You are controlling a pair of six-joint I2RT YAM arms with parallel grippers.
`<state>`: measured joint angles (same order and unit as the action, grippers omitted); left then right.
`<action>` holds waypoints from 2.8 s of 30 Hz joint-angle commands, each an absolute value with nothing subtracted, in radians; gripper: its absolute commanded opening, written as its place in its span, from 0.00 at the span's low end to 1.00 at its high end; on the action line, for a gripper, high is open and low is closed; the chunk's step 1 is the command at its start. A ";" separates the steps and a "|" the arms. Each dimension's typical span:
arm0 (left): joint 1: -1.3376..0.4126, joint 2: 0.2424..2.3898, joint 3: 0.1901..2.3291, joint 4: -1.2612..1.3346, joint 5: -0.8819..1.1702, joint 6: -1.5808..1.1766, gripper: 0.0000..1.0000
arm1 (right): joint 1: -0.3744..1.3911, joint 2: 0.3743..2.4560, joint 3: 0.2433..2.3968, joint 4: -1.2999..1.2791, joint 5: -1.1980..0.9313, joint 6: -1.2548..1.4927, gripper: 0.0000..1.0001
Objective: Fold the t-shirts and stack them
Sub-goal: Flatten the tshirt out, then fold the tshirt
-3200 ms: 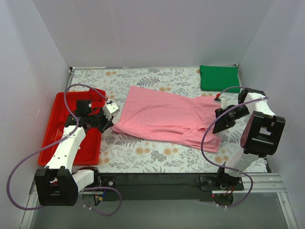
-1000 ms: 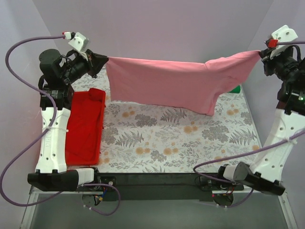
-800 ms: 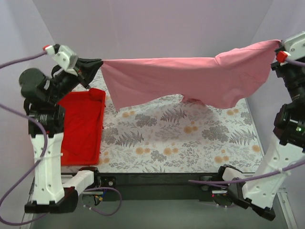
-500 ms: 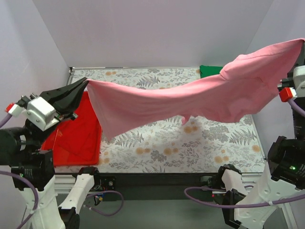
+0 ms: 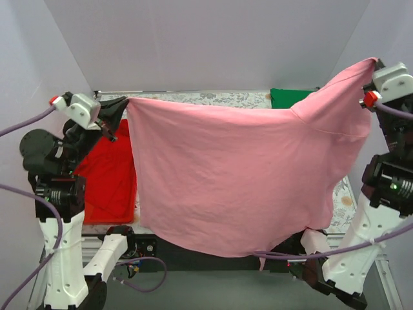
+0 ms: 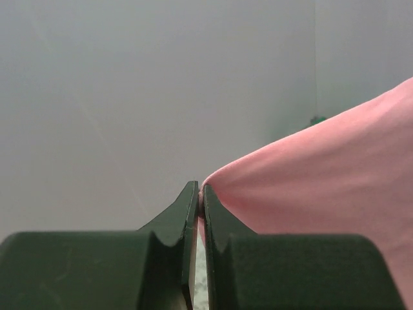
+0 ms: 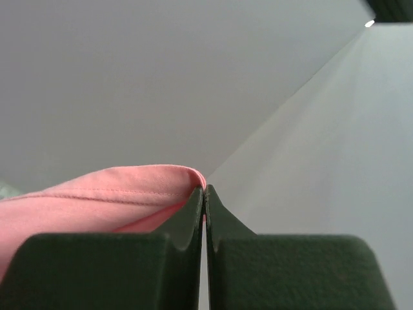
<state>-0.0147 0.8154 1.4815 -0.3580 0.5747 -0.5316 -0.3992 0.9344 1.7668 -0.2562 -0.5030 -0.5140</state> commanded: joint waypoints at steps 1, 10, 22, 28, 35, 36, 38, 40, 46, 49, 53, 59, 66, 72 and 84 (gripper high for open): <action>-0.014 0.856 1.399 -0.416 0.623 -0.531 0.00 | -0.403 1.005 1.655 -0.282 -0.623 -0.551 0.01; -0.014 0.946 0.994 -0.252 0.597 -0.477 0.00 | -0.394 1.124 1.336 -0.330 -0.825 -0.611 0.01; -0.026 1.515 1.081 -0.006 0.555 -0.499 0.00 | -0.215 1.518 1.351 -0.224 -0.686 -0.637 0.01; -0.026 1.742 1.193 0.055 0.537 -0.474 0.00 | -0.150 1.695 1.512 -0.224 -0.586 -0.649 0.01; -0.026 1.809 1.252 0.032 0.601 -0.397 0.00 | -0.124 1.733 1.549 -0.262 -0.549 -0.673 0.01; -0.026 1.801 1.246 0.025 0.620 -0.379 0.00 | -0.120 1.709 1.525 -0.271 -0.549 -0.686 0.01; -0.026 1.778 1.230 0.006 0.652 -0.339 0.00 | -0.118 1.674 1.480 -0.279 -0.548 -0.699 0.01; -0.026 1.746 1.203 -0.030 0.685 -0.289 0.00 | -0.118 1.634 1.441 -0.296 -0.549 -0.709 0.01; -0.026 1.614 1.102 -0.132 0.716 -0.079 0.00 | -0.118 1.459 1.312 -0.380 -0.540 -0.781 0.01; -0.017 1.556 1.023 -0.167 0.739 0.027 0.00 | -0.118 1.355 1.237 -0.431 -0.549 -0.813 0.01; -0.015 1.523 0.999 -0.222 0.747 0.133 0.00 | -0.118 1.301 1.166 -0.482 -0.549 -0.839 0.01; -0.002 1.459 0.928 -0.244 0.752 0.232 0.00 | -0.118 1.191 1.046 -0.529 -0.525 -0.899 0.01; 0.031 1.431 0.856 -0.272 0.742 0.342 0.00 | -0.118 1.112 0.948 -0.597 -0.543 -0.925 0.01; 0.031 1.456 0.856 -0.273 0.741 0.348 0.00 | -0.117 1.057 0.864 -0.635 -0.548 -0.956 0.01; 0.031 1.387 0.867 -0.601 0.831 0.633 0.29 | -0.109 0.977 0.828 -0.957 -0.551 -1.230 0.49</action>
